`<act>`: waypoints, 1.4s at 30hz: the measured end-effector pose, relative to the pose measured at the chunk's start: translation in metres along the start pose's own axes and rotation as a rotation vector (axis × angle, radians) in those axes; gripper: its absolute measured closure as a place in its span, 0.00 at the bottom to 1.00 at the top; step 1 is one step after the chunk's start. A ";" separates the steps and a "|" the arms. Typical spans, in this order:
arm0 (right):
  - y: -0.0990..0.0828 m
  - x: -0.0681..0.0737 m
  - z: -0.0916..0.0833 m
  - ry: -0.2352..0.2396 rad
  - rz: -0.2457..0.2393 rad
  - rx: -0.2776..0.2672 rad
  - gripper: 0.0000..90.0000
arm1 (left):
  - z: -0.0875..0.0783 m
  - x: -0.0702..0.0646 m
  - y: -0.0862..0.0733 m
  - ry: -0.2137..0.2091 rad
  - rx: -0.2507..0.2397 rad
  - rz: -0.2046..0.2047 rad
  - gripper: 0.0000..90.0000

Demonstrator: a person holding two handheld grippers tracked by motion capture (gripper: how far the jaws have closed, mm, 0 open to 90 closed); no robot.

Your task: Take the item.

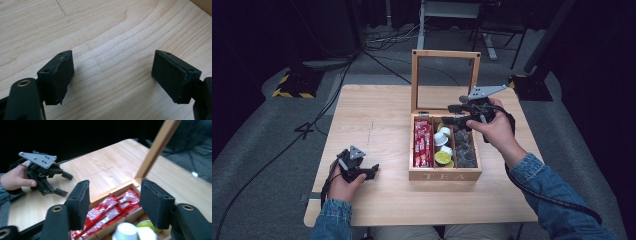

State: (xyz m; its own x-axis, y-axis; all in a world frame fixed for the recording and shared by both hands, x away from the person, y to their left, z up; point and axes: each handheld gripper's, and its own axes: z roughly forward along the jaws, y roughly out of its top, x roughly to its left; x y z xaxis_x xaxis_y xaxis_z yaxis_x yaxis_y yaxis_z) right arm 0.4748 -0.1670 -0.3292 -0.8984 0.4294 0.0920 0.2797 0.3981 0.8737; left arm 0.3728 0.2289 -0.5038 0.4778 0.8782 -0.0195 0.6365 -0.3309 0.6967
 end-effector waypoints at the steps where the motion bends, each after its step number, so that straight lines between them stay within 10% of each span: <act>1: -0.001 0.001 0.003 0.004 0.001 0.006 0.47 | 0.000 0.000 0.000 0.002 -0.001 -0.003 0.21; 42: -0.044 0.029 0.102 0.025 0.032 0.376 0.42 | 0.002 0.002 0.002 -0.008 0.003 0.000 0.18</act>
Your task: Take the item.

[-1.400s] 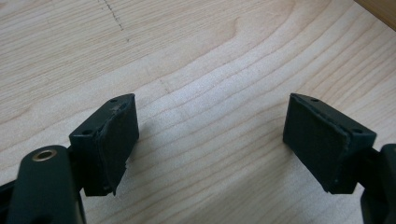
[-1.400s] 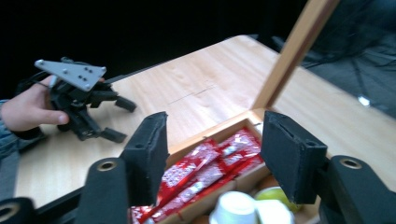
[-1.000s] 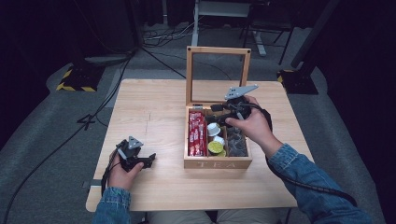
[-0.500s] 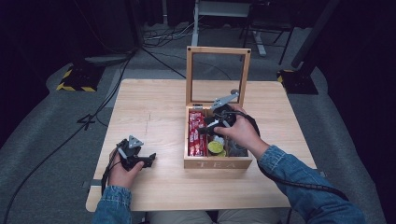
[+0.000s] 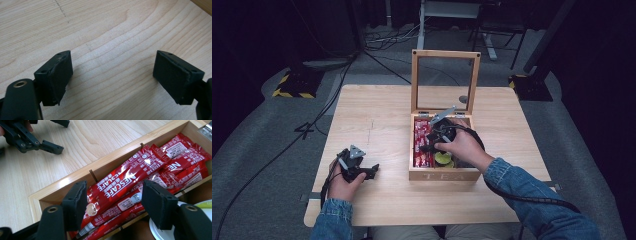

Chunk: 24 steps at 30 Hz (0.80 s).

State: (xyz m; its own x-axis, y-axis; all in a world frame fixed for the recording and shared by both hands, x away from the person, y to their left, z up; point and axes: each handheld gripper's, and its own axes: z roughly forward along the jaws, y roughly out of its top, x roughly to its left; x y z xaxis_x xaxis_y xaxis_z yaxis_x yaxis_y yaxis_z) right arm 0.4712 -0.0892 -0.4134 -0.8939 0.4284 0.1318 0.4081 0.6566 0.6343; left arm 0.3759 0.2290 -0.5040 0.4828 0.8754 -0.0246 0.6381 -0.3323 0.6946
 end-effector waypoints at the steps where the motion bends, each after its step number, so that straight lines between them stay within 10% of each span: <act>1: 0.000 0.001 0.001 -0.004 -0.003 0.007 0.42 | 0.000 0.000 0.000 0.000 0.000 0.000 0.18; 24: 0.000 0.009 0.016 0.015 0.006 0.051 0.46 | 0.001 0.000 0.001 0.000 0.002 0.000 0.18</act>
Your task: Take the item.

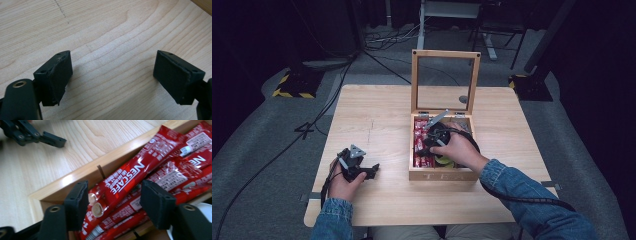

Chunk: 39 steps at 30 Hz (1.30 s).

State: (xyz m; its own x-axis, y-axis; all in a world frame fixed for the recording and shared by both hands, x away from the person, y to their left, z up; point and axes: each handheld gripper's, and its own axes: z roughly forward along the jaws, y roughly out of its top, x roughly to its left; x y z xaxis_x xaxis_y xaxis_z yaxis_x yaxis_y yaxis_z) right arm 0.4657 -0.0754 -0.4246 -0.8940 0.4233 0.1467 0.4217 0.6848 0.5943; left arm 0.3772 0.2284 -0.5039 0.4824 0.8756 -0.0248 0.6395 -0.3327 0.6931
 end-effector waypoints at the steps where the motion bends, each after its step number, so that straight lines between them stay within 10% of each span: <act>1: 0.000 0.000 0.000 0.006 -0.004 -0.002 0.48 | 0.000 0.000 0.000 0.000 0.000 0.000 0.18; 6: 0.001 0.002 -0.001 0.022 -0.034 0.029 0.58 | 0.000 0.000 0.000 0.000 0.001 0.002 0.18; 18: 0.002 0.005 0.001 0.101 0.068 0.028 0.88 | 0.000 0.000 0.000 0.000 0.003 0.005 0.18; 39: 0.019 0.007 -0.044 0.113 0.090 -0.121 0.90 | 0.000 0.000 0.000 0.004 0.001 0.002 0.18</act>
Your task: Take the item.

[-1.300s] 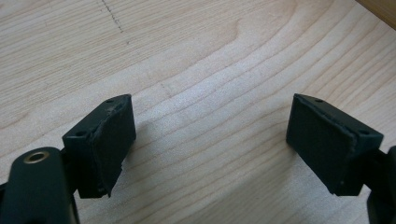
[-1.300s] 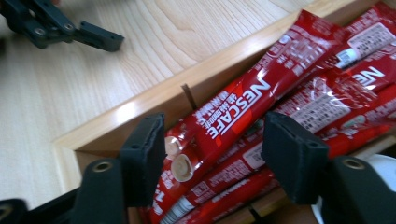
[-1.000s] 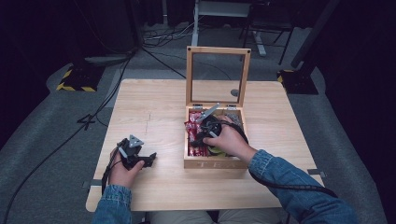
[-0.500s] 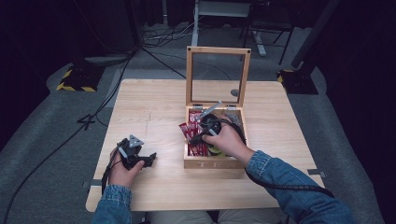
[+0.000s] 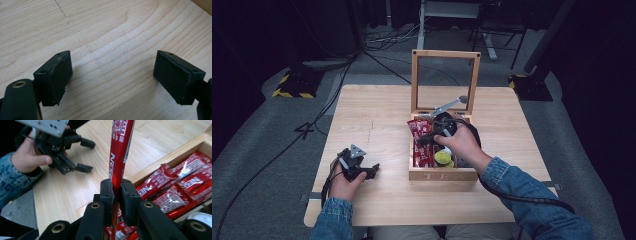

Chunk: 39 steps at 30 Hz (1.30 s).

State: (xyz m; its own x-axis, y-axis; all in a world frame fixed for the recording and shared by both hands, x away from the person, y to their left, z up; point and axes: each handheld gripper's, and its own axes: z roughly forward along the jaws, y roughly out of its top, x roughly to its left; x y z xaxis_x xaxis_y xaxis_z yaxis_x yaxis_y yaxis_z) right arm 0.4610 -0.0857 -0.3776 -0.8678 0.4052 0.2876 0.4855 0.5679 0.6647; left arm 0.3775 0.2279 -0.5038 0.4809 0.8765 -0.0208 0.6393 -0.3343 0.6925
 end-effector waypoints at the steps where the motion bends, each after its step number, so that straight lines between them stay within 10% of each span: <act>1: 0.002 -0.001 -0.008 -0.004 -0.001 -0.019 0.90 | 0.000 0.000 0.000 0.002 -0.001 -0.002 0.18; 39: -0.041 -0.037 -0.145 -0.220 0.094 -0.179 0.90 | 0.001 0.002 0.001 -0.016 0.000 0.007 0.17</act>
State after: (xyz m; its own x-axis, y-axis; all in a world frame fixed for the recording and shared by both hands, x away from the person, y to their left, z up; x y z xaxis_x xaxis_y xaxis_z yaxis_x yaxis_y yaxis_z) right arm 0.4578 -0.2275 -0.3159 -0.7665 0.6067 0.2106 0.5195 0.3930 0.7587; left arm 0.3794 0.2289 -0.5040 0.4953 0.8683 -0.0274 0.6358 -0.3408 0.6926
